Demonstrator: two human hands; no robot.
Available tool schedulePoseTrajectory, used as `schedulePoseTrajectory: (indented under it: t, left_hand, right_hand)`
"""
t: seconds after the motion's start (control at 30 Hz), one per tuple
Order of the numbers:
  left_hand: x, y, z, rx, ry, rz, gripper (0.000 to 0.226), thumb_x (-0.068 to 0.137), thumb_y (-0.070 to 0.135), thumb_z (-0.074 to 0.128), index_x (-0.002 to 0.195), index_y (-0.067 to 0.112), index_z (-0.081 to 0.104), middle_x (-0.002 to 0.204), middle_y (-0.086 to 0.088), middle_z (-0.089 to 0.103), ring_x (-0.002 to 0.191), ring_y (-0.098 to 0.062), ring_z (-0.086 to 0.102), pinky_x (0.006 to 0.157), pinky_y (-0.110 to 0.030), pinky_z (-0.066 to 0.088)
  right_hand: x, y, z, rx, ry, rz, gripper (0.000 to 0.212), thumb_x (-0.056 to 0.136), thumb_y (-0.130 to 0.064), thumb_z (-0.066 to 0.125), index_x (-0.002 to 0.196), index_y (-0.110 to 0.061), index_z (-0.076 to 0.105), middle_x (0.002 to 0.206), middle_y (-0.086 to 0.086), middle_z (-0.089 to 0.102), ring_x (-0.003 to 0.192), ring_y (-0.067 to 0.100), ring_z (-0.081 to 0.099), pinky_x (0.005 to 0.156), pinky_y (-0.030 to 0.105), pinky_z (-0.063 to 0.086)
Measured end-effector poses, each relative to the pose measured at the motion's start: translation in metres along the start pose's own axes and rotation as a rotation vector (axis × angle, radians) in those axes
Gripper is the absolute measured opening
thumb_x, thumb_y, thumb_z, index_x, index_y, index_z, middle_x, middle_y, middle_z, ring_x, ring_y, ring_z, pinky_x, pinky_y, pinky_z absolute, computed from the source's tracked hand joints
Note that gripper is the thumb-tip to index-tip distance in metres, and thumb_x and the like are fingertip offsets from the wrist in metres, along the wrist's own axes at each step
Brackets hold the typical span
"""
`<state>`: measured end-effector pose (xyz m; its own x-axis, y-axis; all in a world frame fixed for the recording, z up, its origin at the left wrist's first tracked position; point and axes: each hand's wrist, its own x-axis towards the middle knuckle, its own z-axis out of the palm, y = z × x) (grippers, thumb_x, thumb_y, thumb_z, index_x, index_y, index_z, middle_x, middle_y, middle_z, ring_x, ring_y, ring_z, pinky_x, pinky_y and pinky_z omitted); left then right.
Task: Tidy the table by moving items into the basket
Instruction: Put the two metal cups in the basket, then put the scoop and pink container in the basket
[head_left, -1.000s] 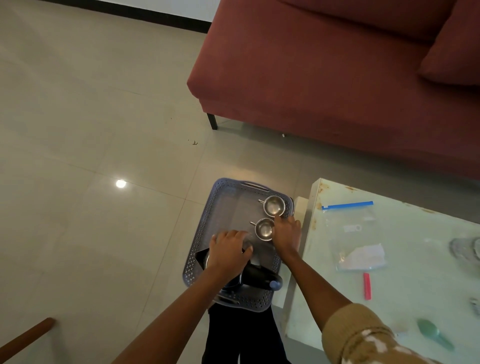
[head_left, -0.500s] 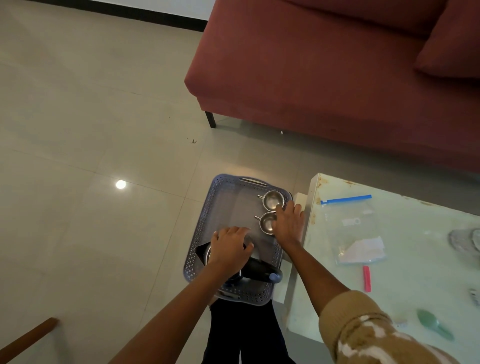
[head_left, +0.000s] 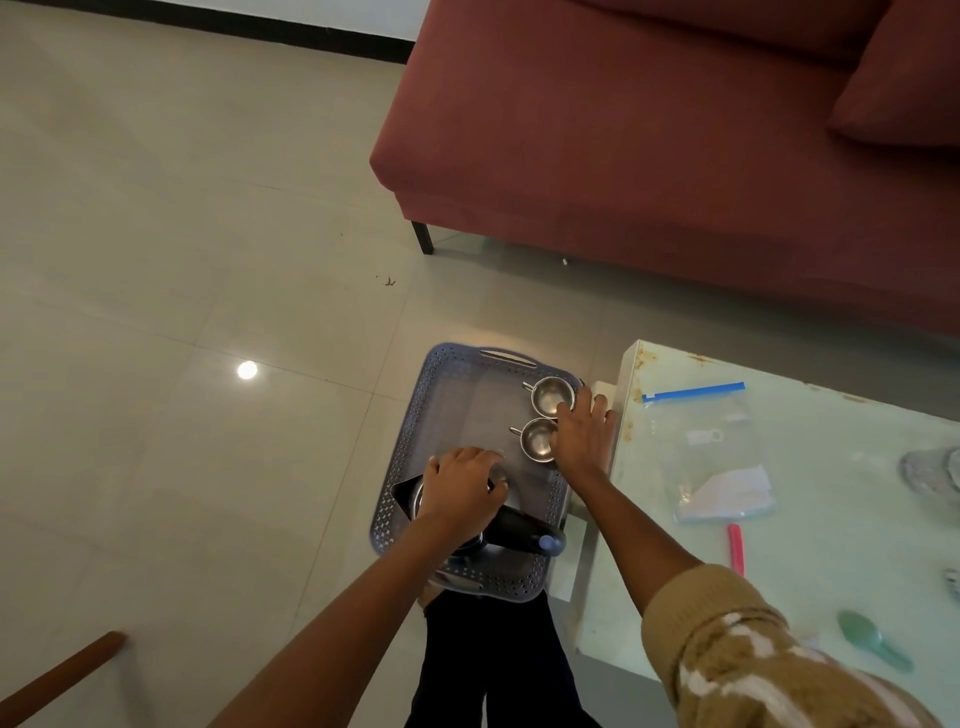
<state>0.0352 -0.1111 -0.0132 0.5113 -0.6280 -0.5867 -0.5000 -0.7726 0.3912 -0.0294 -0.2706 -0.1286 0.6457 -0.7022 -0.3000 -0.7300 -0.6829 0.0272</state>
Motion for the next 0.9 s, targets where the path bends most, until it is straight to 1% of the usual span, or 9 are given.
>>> schedulePoseTrajectory:
  t: [0.13, 0.27, 0.4, 0.5, 0.6, 0.67, 0.73, 0.83, 0.9]
  left_hand:
    - [0.002, 0.0, 0.0, 0.019, -0.016, 0.01, 0.037, 0.091, 0.033, 0.046, 0.128, 0.025, 0.05, 0.135, 0.004, 0.052, 0.128, -0.016, 0.041, 0.113, -0.044, 0.024]
    - [-0.002, 0.01, -0.006, 0.05, 0.039, 0.05, 0.037, 0.09, 0.028, 0.048, 0.126, 0.024, 0.052, 0.132, 0.005, 0.055, 0.124, -0.016, 0.046, 0.109, -0.038, 0.028]
    - [-0.012, 0.027, -0.019, 0.064, 0.115, 0.106, 0.035, 0.089, 0.022, 0.048, 0.124, 0.022, 0.055, 0.129, 0.004, 0.058, 0.119, -0.017, 0.051, 0.105, -0.035, 0.032]
    - [-0.026, 0.04, -0.025, 0.099, 0.15, 0.164, 0.034, 0.09, 0.02, 0.047, 0.124, 0.021, 0.055, 0.127, 0.001, 0.059, 0.116, -0.018, 0.053, 0.102, -0.033, 0.036]
    - [-0.044, 0.052, -0.024, 0.154, 0.202, 0.197, 0.03, 0.092, 0.022, 0.046, 0.121, 0.022, 0.056, 0.123, 0.003, 0.061, 0.111, -0.016, 0.056, 0.097, -0.032, 0.037]
    - [-0.051, 0.057, -0.021, 0.169, 0.249, 0.187, 0.028, 0.093, 0.023, 0.045, 0.117, 0.022, 0.058, 0.119, 0.005, 0.063, 0.108, -0.016, 0.058, 0.096, -0.033, 0.037]
    - [-0.064, 0.066, -0.013, 0.168, 0.283, 0.203, 0.026, 0.092, 0.022, 0.044, 0.112, 0.02, 0.06, 0.113, 0.001, 0.066, 0.103, -0.019, 0.061, 0.092, -0.034, 0.042]
    - [-0.089, 0.078, 0.004, 0.072, 0.263, 0.214, 0.023, 0.091, 0.022, 0.046, 0.107, 0.019, 0.063, 0.104, -0.004, 0.069, 0.095, -0.024, 0.064, 0.084, -0.037, 0.049]
    - [-0.107, 0.082, 0.018, 0.024, 0.233, 0.205, 0.021, 0.09, 0.024, 0.048, 0.104, 0.021, 0.064, 0.101, -0.006, 0.069, 0.094, -0.026, 0.064, 0.08, -0.038, 0.05]
  right_hand:
    - [-0.009, -0.001, -0.006, 0.171, 0.05, 0.027, 0.024, 0.072, -0.022, 0.071, 0.093, -0.012, 0.067, 0.11, 0.015, 0.058, 0.096, 0.033, 0.054, 0.075, 0.039, 0.044]
    - [-0.023, -0.004, -0.028, 0.397, 0.055, -0.005, 0.024, 0.082, -0.018, 0.058, 0.102, -0.008, 0.066, 0.114, 0.014, 0.057, 0.101, 0.031, 0.05, 0.082, 0.04, 0.043]
    - [-0.055, 0.0, -0.063, 0.619, 0.089, -0.096, 0.022, 0.084, -0.014, 0.054, 0.098, -0.005, 0.068, 0.106, 0.013, 0.064, 0.097, 0.028, 0.057, 0.079, 0.035, 0.045]
    - [-0.084, 0.008, -0.088, 0.805, 0.021, -0.165, 0.017, 0.086, -0.014, 0.055, 0.096, -0.007, 0.068, 0.102, 0.007, 0.067, 0.089, 0.02, 0.061, 0.076, 0.03, 0.047]
    - [-0.116, 0.022, -0.109, 0.974, -0.078, -0.209, 0.017, 0.087, -0.011, 0.056, 0.099, -0.008, 0.067, 0.102, 0.007, 0.066, 0.086, 0.013, 0.058, 0.082, 0.028, 0.05]
    - [-0.131, 0.031, -0.116, 1.039, -0.091, -0.188, 0.017, 0.087, -0.01, 0.056, 0.101, -0.007, 0.066, 0.102, 0.007, 0.067, 0.087, 0.012, 0.057, 0.083, 0.026, 0.049]
    - [-0.149, 0.044, -0.122, 1.073, -0.08, -0.162, 0.016, 0.087, -0.011, 0.057, 0.1, -0.008, 0.066, 0.1, 0.008, 0.067, 0.088, 0.013, 0.059, 0.084, 0.027, 0.049]
    - [-0.175, 0.06, -0.123, 1.071, -0.06, -0.15, 0.014, 0.087, -0.012, 0.058, 0.097, -0.007, 0.067, 0.098, 0.01, 0.069, 0.086, 0.013, 0.059, 0.087, 0.029, 0.05]
    - [-0.195, 0.068, -0.126, 1.059, -0.057, -0.163, 0.014, 0.086, -0.011, 0.059, 0.096, -0.006, 0.067, 0.098, 0.01, 0.069, 0.083, 0.011, 0.058, 0.083, 0.024, 0.049]
